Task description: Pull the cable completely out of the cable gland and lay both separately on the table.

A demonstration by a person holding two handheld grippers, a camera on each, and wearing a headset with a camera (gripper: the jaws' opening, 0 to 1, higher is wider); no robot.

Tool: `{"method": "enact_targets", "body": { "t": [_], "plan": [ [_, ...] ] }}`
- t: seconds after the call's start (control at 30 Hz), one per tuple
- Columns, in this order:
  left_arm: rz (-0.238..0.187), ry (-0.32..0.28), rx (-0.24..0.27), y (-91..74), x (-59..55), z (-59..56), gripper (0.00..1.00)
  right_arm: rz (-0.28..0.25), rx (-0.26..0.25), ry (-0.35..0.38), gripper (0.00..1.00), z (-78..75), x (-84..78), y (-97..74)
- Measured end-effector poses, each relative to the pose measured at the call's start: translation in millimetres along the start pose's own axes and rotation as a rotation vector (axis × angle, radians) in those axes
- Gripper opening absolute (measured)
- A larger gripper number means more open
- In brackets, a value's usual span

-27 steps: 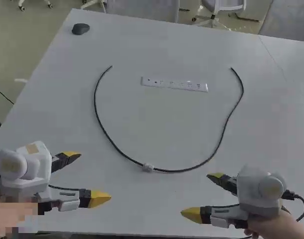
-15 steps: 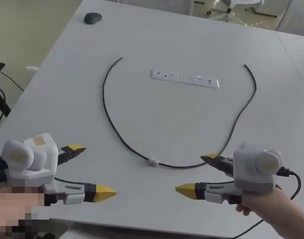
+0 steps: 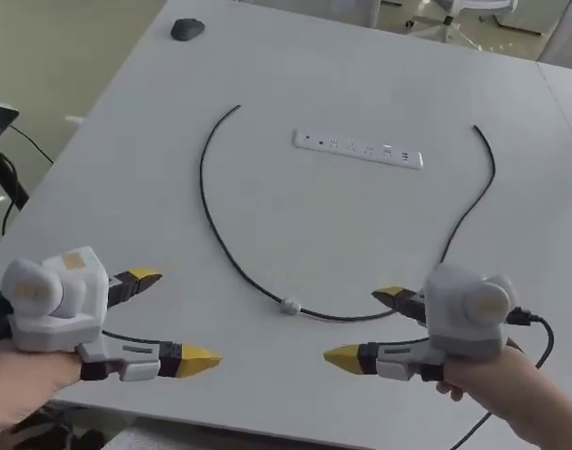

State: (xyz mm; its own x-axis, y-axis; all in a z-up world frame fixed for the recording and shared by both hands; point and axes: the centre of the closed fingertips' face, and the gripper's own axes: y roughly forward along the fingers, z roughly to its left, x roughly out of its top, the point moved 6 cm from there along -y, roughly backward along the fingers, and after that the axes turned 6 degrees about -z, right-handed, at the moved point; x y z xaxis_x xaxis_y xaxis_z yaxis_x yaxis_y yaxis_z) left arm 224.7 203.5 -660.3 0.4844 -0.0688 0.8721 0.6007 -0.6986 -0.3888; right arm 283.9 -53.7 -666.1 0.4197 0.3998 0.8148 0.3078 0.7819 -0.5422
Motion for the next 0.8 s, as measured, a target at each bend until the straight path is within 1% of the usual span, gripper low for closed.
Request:
{"method": "enact_targets", "body": {
  "t": [0.1, 0.13, 0.2, 0.3, 0.37, 0.43, 0.47, 0.57, 0.73, 0.8],
  "plan": [
    [0.008, 0.008, 0.006, -0.2, -0.9, 0.5, 0.98, 0.012, 0.008, -0.012, 0.77, -3.1, 5.1, 8.6],
    [0.007, 0.007, 0.009, -0.3, -1.0, 1.0, 0.97, 0.025, 0.013, -0.026, 0.76, -4.2, 6.4, 12.2],
    [0.001, -0.007, 0.018, -0.5, -2.1, 2.3, 0.98, 0.046, 0.024, -0.053, 0.74, -5.7, 8.8, 19.5],
    [0.007, -0.008, 0.022, 0.1, -4.0, 1.6, 0.98, 0.064, 0.029, -0.077, 0.71, -9.7, 12.2, 29.1],
    [0.014, -0.006, 0.017, 0.9, -5.7, 0.1, 0.98, 0.072, 0.033, -0.078, 0.68, -12.2, 14.6, 35.9],
    [0.030, 0.002, 0.013, 2.4, -8.8, -1.1, 0.98, 0.083, 0.037, -0.096, 0.65, -13.5, 16.2, 42.2],
    [0.038, 0.004, 0.012, 3.2, -10.2, -1.3, 0.97, 0.089, 0.042, -0.098, 0.64, -13.7, 16.3, 44.8],
    [0.039, 0.001, 0.007, 6.0, -11.0, -3.3, 0.97, 0.126, 0.057, -0.120, 0.62, -15.9, 13.5, 55.0],
    [0.036, -0.001, 0.000, 9.7, -10.9, -6.6, 0.97, 0.153, 0.069, -0.136, 0.59, -19.0, 12.1, 65.5],
    [0.037, -0.003, -0.002, 10.9, -12.0, -6.4, 0.97, 0.174, 0.073, -0.152, 0.58, -21.2, 9.8, 69.7]
  ]
}}
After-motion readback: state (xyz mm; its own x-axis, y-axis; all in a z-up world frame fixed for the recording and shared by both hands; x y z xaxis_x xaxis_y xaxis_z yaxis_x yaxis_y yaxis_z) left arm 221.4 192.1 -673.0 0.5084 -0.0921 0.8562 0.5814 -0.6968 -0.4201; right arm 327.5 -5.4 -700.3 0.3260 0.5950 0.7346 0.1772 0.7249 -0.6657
